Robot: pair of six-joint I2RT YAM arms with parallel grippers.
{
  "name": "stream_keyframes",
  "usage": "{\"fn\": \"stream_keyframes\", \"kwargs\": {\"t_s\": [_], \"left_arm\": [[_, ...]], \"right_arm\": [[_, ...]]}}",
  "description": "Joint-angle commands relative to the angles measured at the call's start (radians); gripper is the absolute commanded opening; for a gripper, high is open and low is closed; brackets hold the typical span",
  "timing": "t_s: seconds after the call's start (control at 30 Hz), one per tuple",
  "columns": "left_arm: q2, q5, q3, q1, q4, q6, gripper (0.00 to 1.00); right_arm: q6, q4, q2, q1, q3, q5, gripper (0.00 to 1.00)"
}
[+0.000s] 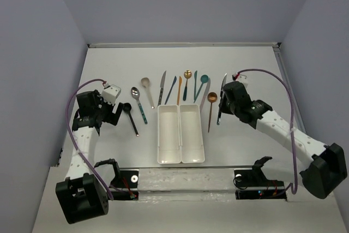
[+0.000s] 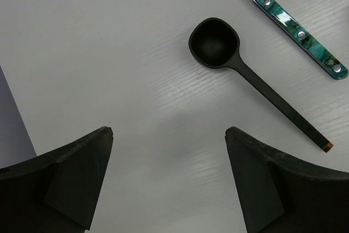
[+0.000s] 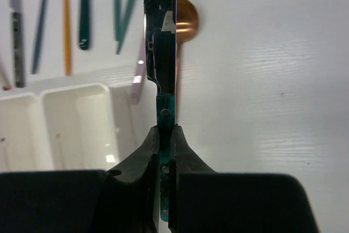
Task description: Sort the eating utensils into containers
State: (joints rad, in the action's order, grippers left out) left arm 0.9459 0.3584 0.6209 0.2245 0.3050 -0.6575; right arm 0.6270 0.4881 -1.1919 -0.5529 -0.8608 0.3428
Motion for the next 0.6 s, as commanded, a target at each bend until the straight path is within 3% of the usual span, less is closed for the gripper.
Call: {"fn": "stream_keyframes", "kwargs": {"t_s": [0.0, 0.13, 0.23, 0.33, 0.57], "left_arm": [[-0.024, -0.022, -0.030, 0.001, -0.052, 0.024, 0.98], [-0.050, -0.035, -0.053, -0.001, -0.067, 0.035, 0.98], [-0.076, -0.030, -0.081, 0.001, -0.076, 0.029, 0.99], [-0.088, -0.044, -0.095, 0.001, -0.079, 0.024, 0.99], [-0.121, -0.067, -0.127, 0.001, -0.089, 0.012, 0.99]], "right_arm": [[0.091, 0.061, 0.110, -0.203, -0.090, 0.119, 0.00], [0.218, 0.075, 0.083, -0.445, -0.076, 0.212, 0.00], [0.281, 0.079, -0.047, -0.576, -0.112, 0.239, 0.00], [0.329, 0.096, -0.173, -0.611, -0.152, 0.257, 0.00], [0.359, 0.041, -0.193, -0.611, -0.113, 0.207, 0.00]]}}
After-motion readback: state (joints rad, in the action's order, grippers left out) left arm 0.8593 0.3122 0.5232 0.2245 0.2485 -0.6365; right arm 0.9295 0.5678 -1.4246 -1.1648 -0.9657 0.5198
